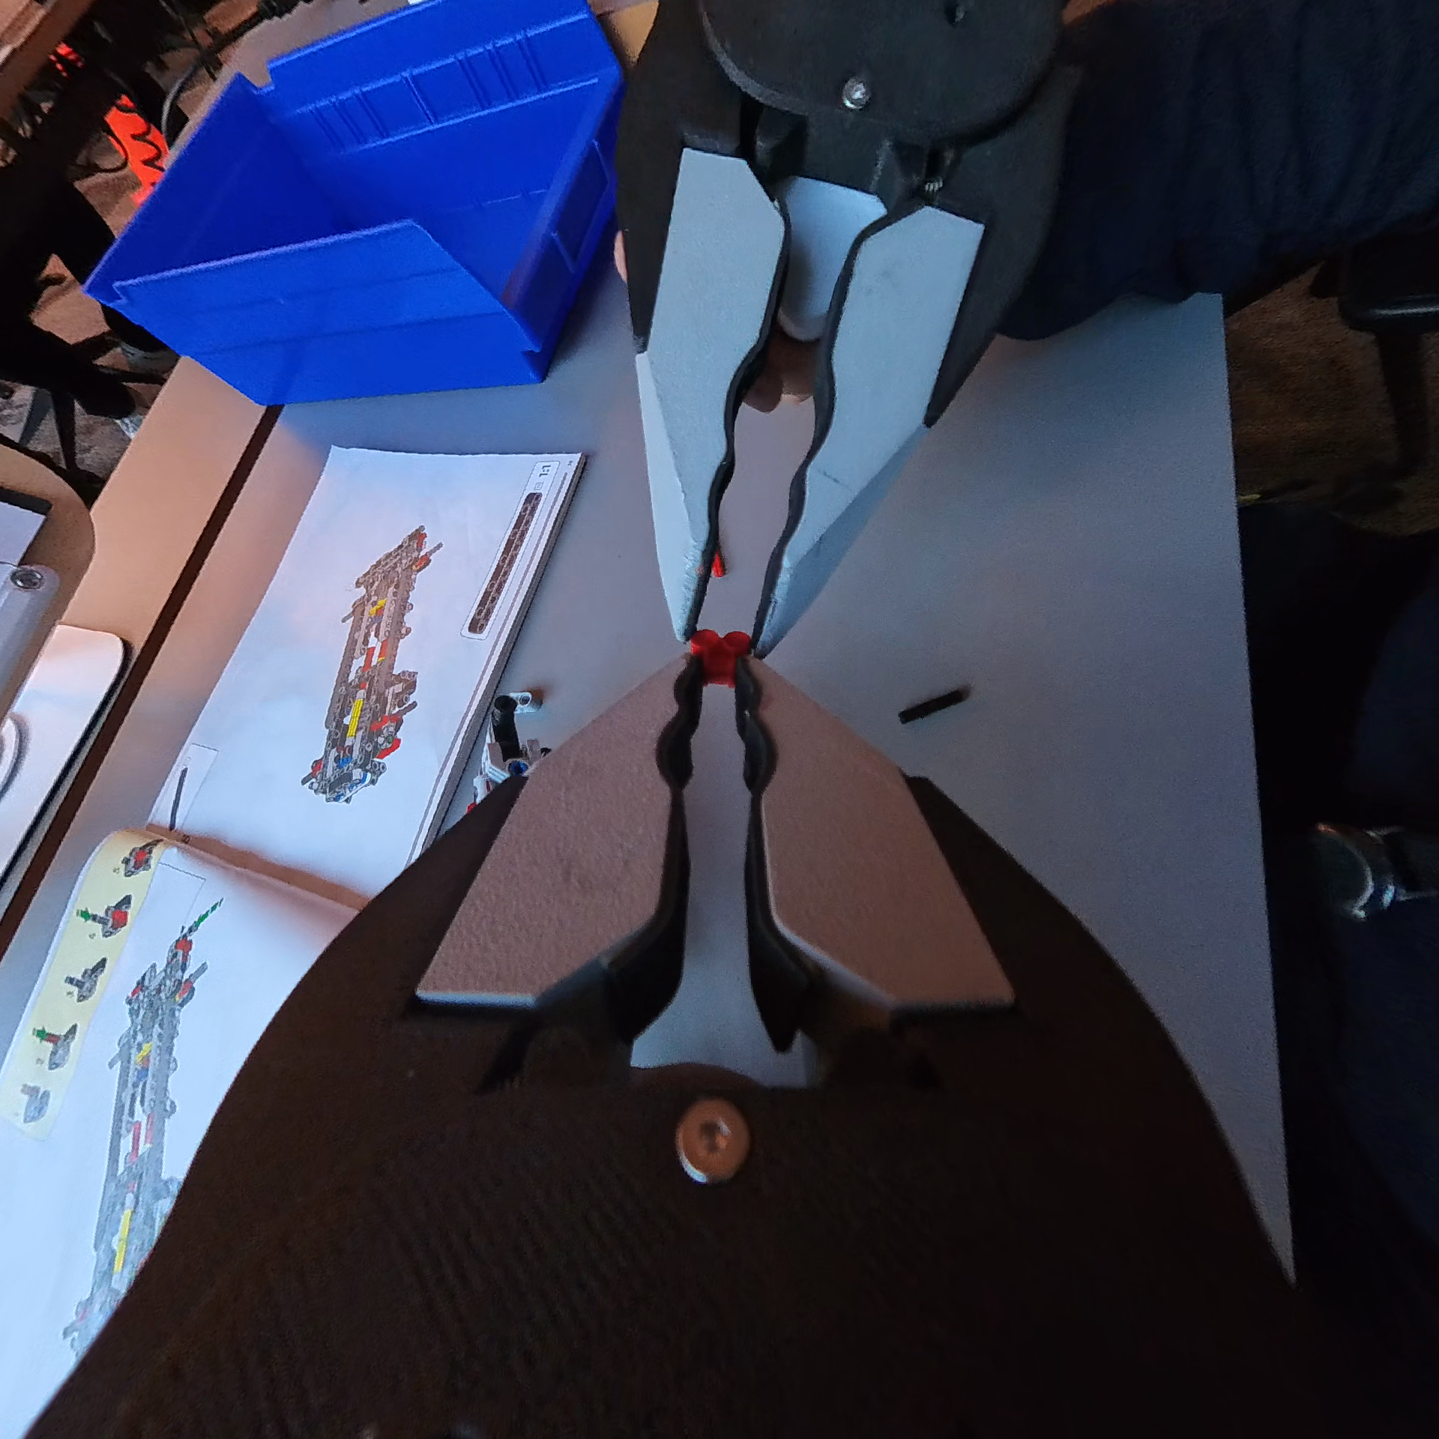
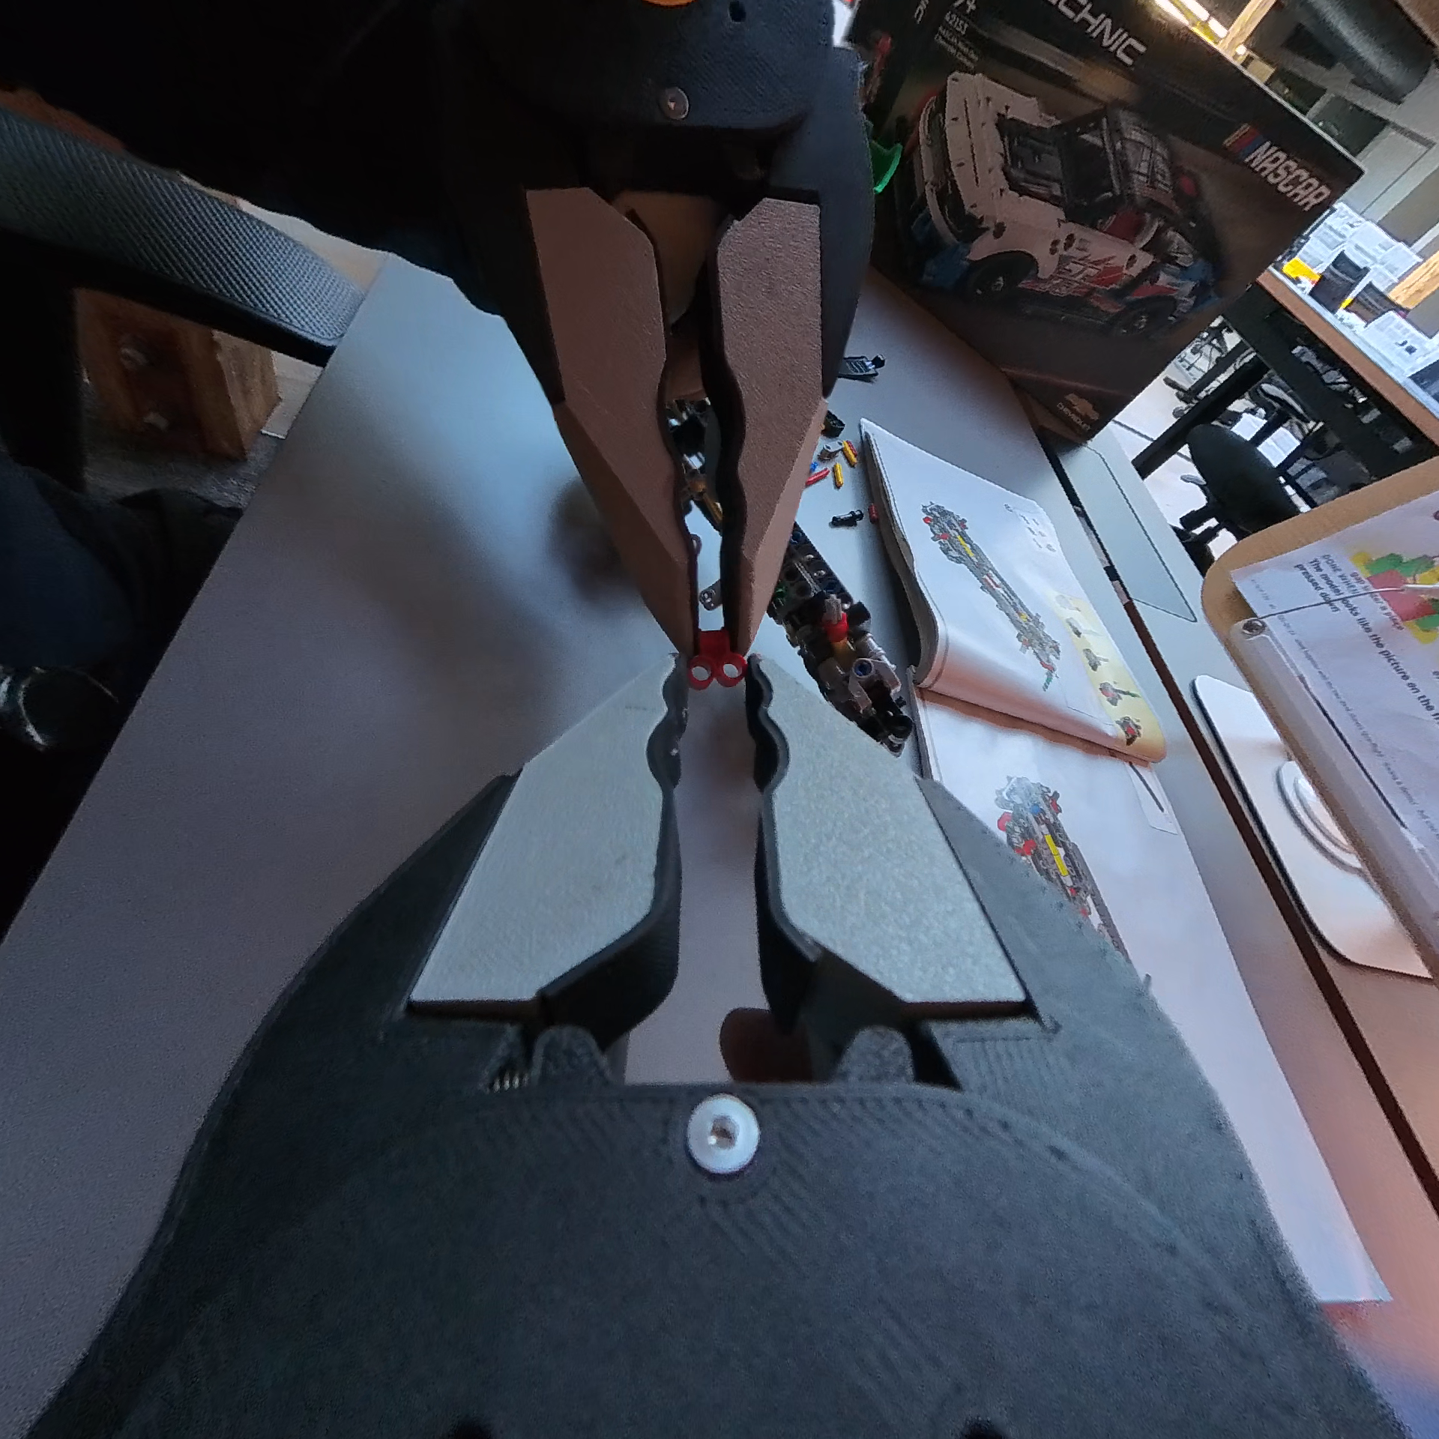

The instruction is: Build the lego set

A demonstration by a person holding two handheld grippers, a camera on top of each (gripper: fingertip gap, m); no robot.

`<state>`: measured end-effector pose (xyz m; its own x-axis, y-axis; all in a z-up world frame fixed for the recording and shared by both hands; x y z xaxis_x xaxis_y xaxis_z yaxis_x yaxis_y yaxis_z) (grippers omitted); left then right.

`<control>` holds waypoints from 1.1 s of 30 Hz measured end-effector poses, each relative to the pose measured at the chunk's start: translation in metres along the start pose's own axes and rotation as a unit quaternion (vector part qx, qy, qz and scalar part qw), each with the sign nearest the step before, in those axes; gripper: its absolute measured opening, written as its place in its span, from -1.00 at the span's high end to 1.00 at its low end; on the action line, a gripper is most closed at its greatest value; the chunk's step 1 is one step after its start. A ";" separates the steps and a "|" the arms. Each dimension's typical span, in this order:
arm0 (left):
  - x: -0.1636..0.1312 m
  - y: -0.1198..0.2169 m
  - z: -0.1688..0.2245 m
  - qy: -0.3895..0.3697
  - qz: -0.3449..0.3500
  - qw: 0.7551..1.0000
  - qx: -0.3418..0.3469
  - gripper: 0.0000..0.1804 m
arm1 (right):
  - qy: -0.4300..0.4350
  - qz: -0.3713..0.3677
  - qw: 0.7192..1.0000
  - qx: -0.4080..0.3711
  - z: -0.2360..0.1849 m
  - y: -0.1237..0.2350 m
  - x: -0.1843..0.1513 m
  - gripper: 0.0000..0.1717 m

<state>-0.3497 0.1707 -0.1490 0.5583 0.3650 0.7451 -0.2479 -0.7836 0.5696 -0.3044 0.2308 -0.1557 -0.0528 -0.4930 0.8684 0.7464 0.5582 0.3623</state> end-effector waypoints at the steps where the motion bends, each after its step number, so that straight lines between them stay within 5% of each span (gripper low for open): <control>1: 0.000 0.000 0.000 -0.002 -0.001 1.000 -0.001 0.94 | 0.004 -0.003 1.000 -0.001 0.000 0.000 0.000 0.87; 16: -0.003 -0.004 -0.002 -0.003 -0.025 1.000 -0.005 0.93 | 0.082 -0.042 0.995 -0.047 -0.004 -0.003 -0.003 0.87; 20: -0.006 0.001 -0.010 0.015 -0.038 0.999 0.023 0.72 | 0.086 -0.046 0.994 -0.056 -0.001 -0.003 -0.004 0.87; 24: -0.019 0.019 -0.033 0.063 -0.096 0.989 0.098 0.52 | 0.106 -0.063 0.990 -0.075 0.007 -0.002 -0.009 0.87; 28: -0.039 0.030 -0.040 0.025 -0.197 0.969 0.143 0.45 | 0.137 -0.083 0.983 -0.084 0.020 -0.005 -0.011 0.86; 33: -0.057 0.025 -0.041 0.026 -0.238 0.965 0.111 0.62 | 0.179 -0.109 0.974 -0.081 0.034 -0.014 -0.016 0.87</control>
<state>-0.4203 0.1509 -0.1628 0.5252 0.7299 0.4375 0.2061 -0.6079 0.7668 -0.3365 0.2540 -0.1632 -0.0084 -0.8051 0.5931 0.8401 0.3160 0.4408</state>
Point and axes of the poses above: each gripper's, where its closed fingertips meet, y back along the fingers, x out of its top, z = x × y across the jaws, the point moved 5 cm from there along y, back along the fingers, and after that the axes turned 4 degrees about -y, right-handed, at the moved point
